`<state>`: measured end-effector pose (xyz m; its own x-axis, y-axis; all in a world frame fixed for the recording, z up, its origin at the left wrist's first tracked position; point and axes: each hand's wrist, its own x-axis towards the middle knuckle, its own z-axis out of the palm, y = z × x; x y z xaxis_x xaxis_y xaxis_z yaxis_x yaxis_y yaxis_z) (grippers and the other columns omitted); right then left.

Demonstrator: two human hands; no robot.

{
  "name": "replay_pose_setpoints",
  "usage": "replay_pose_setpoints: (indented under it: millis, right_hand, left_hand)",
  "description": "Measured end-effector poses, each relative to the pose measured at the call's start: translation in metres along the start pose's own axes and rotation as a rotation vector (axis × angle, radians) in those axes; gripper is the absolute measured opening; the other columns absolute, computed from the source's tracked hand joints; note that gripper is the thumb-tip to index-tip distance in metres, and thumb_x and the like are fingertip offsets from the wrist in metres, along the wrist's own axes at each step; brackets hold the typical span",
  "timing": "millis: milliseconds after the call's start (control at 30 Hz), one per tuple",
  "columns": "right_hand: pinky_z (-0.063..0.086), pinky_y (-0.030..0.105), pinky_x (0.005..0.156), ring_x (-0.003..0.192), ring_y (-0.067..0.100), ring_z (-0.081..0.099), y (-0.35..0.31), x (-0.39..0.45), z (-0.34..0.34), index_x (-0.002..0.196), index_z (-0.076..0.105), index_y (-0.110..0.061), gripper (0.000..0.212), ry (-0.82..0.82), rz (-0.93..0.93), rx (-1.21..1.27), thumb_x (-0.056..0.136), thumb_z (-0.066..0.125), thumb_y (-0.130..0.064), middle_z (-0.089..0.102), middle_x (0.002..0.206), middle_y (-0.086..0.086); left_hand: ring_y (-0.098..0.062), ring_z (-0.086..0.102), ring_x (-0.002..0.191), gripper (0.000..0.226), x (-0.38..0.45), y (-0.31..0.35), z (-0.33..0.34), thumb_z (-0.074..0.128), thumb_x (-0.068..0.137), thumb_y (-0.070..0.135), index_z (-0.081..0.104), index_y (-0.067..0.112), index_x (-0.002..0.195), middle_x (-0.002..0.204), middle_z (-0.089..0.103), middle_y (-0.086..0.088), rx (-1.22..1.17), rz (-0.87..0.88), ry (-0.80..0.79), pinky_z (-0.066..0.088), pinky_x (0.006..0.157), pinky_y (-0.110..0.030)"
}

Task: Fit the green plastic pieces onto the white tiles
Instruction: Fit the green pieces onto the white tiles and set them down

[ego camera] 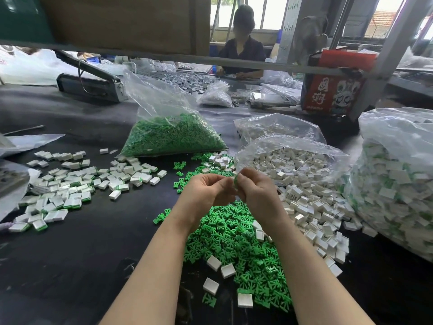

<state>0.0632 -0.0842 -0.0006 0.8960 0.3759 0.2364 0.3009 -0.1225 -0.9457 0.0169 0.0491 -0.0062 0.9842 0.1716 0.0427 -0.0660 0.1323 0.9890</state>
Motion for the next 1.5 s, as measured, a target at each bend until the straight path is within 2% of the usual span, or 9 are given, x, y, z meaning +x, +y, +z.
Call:
replay_pose_setpoints:
  millis: [100,233,367,533,767,933,1133,1300,1500]
  right_hand:
    - [0.040,0.041,0.060,0.062,0.015,0.047,0.0036,-0.0017,0.0007,0.072,0.051,-0.014,0.027,0.038,-0.103,-0.201,0.099,0.050,-0.016,0.052,0.063,-0.006]
    - [0.042,0.041,0.060,0.063,0.018,0.051,0.0037,-0.0014,-0.0005,0.071,0.052,-0.017,0.028,0.052,-0.118,-0.165,0.099,0.052,-0.017,0.058,0.066,0.001]
    - [0.034,0.039,0.056,0.060,0.020,0.042,0.0015,-0.0012,-0.0012,0.077,0.055,-0.010,0.022,0.035,-0.072,0.026,0.099,0.053,-0.013,0.049,0.066,0.010]
    - [0.035,0.029,0.057,0.056,0.010,0.042,0.0004,-0.0005,-0.0025,0.073,0.054,-0.016,0.028,0.015,0.012,0.240,0.100,0.050,-0.008,0.047,0.059,-0.006]
    - [0.032,0.032,0.054,0.057,0.015,0.038,-0.0014,-0.0015,-0.0023,0.074,0.051,-0.008,0.026,0.166,-0.124,0.072,0.100,0.049,-0.010,0.044,0.061,0.002]
    - [0.032,0.023,0.051,0.056,0.015,0.037,-0.0028,-0.0016,-0.0044,0.075,0.050,-0.007,0.025,0.145,-0.118,0.128,0.100,0.048,-0.008,0.042,0.061,0.004]
    - [0.034,0.030,0.053,0.056,0.013,0.039,-0.0005,-0.0015,-0.0018,0.074,0.050,-0.005,0.025,0.116,-0.131,0.070,0.099,0.050,-0.009,0.044,0.059,0.001]
    - [0.035,0.038,0.054,0.057,0.016,0.041,-0.0001,-0.0018,-0.0036,0.069,0.049,-0.017,0.030,0.083,-0.170,-0.095,0.098,0.050,-0.009,0.046,0.059,-0.001]
    - [0.044,0.049,0.058,0.058,0.023,0.047,0.0019,-0.0014,-0.0054,0.075,0.052,-0.008,0.022,0.037,-0.175,-0.324,0.097,0.050,-0.013,0.051,0.062,0.004]
  left_hand:
    - [-0.010,0.060,0.057,0.021,-0.0003,0.0010,-0.0016,0.053,0.100,0.017,0.066,0.009,0.084,0.066,0.067,-0.001,0.187,0.017,-0.052,0.051,0.057,-0.019]
    - [-0.008,0.057,0.063,0.019,-0.0016,0.0018,0.0007,0.054,0.099,0.017,0.066,0.013,0.083,0.066,0.066,0.007,0.271,0.089,-0.062,0.049,0.060,-0.020]
    - [-0.009,0.061,0.065,0.012,-0.0004,0.0022,-0.0010,0.065,0.090,0.019,0.071,0.009,0.090,0.069,0.069,0.004,0.196,0.128,0.010,0.052,0.063,-0.021]
    - [-0.003,0.063,0.061,0.013,0.0000,0.0023,0.0020,0.070,0.084,0.024,0.074,0.013,0.090,0.071,0.073,0.001,0.105,0.130,0.091,0.047,0.057,-0.014]
    - [0.000,0.057,0.056,0.029,0.0000,0.0042,0.0035,0.073,0.074,0.030,0.076,0.007,0.092,0.069,0.071,0.002,0.033,0.107,0.118,0.043,0.053,-0.013]
    - [0.000,0.060,0.057,0.014,0.0012,0.0037,0.0039,0.072,0.083,0.019,0.076,0.007,0.089,0.068,0.071,0.003,-0.004,0.110,0.112,0.044,0.053,-0.012]
    - [-0.005,0.062,0.061,0.024,0.0006,0.0035,0.0028,0.074,0.074,0.031,0.076,0.013,0.088,0.069,0.072,0.000,0.022,0.109,0.093,0.048,0.057,-0.017]
    - [-0.010,0.063,0.071,0.031,0.0012,0.0024,0.0005,0.073,0.074,0.032,0.074,0.008,0.095,0.072,0.071,-0.001,0.054,0.105,0.091,0.050,0.065,-0.027]
    - [-0.005,0.052,0.059,0.018,0.0018,-0.0005,-0.0028,0.060,0.095,0.022,0.070,0.008,0.096,0.066,0.062,0.005,0.191,0.148,0.032,0.042,0.056,-0.015]
